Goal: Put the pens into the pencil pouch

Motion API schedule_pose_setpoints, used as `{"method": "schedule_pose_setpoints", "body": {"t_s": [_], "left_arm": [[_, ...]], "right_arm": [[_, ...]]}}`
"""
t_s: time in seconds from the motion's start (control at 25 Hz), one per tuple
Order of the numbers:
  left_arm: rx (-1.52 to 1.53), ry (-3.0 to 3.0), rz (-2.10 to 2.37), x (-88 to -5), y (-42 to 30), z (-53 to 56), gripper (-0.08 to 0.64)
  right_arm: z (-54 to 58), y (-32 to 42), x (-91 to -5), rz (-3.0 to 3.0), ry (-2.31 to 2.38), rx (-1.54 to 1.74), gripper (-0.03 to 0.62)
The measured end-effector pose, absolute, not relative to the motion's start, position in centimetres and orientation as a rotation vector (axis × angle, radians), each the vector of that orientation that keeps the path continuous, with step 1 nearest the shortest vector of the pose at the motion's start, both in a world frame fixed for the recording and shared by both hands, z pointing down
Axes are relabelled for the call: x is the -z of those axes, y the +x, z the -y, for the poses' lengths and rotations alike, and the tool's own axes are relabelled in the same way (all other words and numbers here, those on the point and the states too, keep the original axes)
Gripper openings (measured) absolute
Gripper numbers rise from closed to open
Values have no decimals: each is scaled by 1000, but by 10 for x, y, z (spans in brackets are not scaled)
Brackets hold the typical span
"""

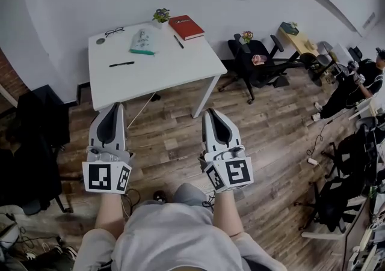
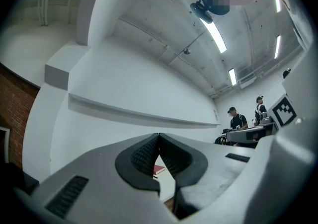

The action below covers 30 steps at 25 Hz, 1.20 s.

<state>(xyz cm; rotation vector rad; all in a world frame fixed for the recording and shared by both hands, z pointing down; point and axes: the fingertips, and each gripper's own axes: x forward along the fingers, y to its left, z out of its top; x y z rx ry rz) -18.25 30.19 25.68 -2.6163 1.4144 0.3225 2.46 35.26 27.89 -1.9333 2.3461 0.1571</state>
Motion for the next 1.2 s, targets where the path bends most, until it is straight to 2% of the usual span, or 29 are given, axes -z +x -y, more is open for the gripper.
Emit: {"method": "schedule_pose_setpoints", "body": {"t_s": [0.32,1.2], "left_arm": [[-340,-2668,-1430,-267,-179,-256,26],[-370,-2495,-1628,-257,-121,-58,26]], "right_arm": [[-303,34,-293,-2334,-2024,-131,38],[-73,90,-278,-2489,-1828,-233,38]]}}
